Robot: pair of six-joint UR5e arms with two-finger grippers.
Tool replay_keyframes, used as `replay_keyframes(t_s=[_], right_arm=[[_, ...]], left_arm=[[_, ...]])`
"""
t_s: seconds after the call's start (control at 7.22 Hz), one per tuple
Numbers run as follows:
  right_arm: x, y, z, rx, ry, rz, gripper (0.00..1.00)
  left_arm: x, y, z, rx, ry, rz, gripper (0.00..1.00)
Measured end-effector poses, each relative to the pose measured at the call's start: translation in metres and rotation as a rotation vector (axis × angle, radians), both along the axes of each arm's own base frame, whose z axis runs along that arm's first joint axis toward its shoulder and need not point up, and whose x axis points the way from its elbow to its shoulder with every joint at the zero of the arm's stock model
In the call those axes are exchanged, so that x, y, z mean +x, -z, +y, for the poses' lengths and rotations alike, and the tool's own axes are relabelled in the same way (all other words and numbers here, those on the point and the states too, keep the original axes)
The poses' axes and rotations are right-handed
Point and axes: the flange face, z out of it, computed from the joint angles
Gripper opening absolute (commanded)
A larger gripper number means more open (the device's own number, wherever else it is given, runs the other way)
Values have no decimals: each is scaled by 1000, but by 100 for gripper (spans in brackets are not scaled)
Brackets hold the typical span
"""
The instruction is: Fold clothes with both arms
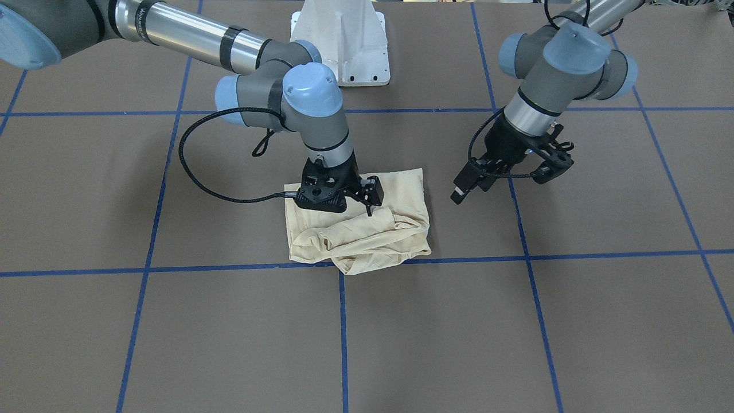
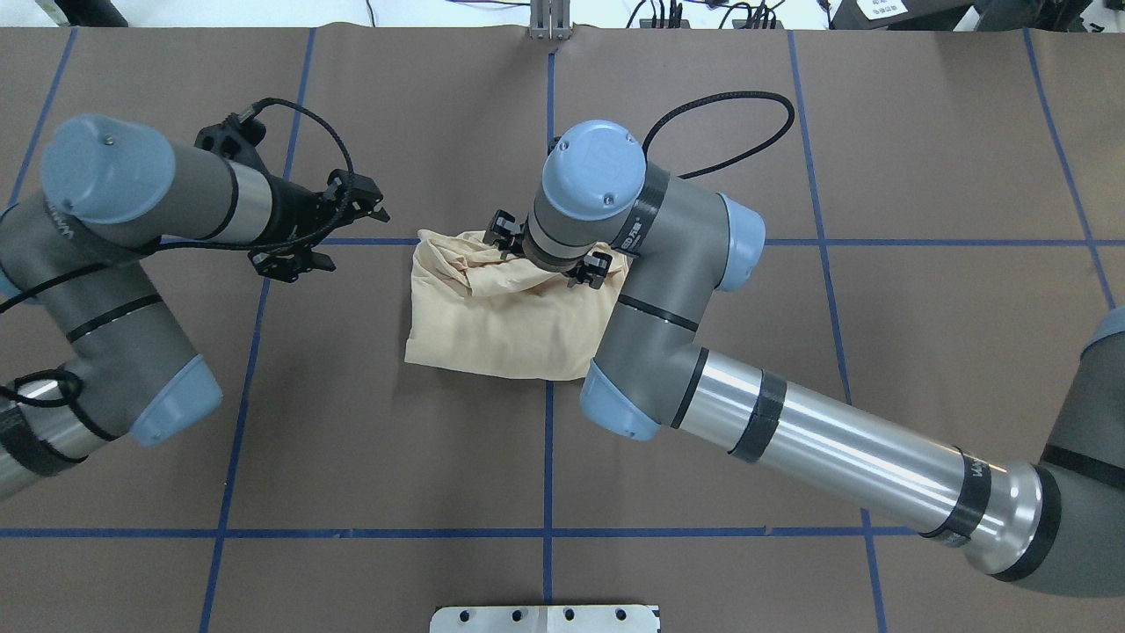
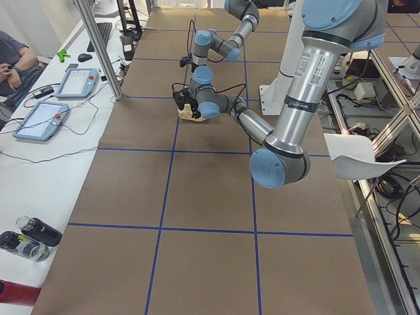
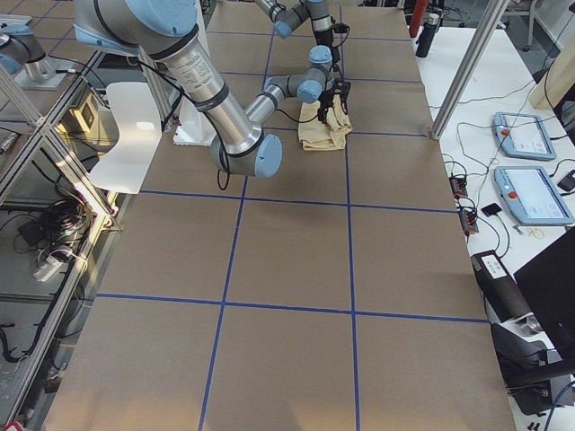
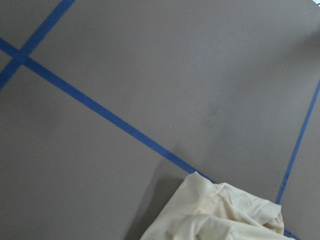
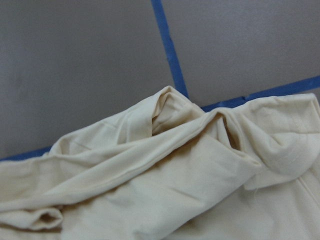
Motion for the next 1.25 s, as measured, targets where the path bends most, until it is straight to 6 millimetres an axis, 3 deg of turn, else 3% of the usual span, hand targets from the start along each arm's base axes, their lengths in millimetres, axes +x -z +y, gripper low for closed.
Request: replay_keyframes(t_s=[0.28, 0.69, 0.97, 1.25], right_arm=[[-19, -2, 20, 152, 114, 90, 100], [-33, -3, 27, 248, 203, 158, 100], [-51, 4, 16, 272, 215, 193, 100], [-62, -1, 3, 287, 200, 226, 100]], left_arm=[[-16, -8, 15, 7, -15, -5, 100], [-20, -15, 19, 0, -18, -12, 100], [-22, -16, 18, 0, -14, -13, 100], [-25, -15, 16, 0, -8, -12, 100]])
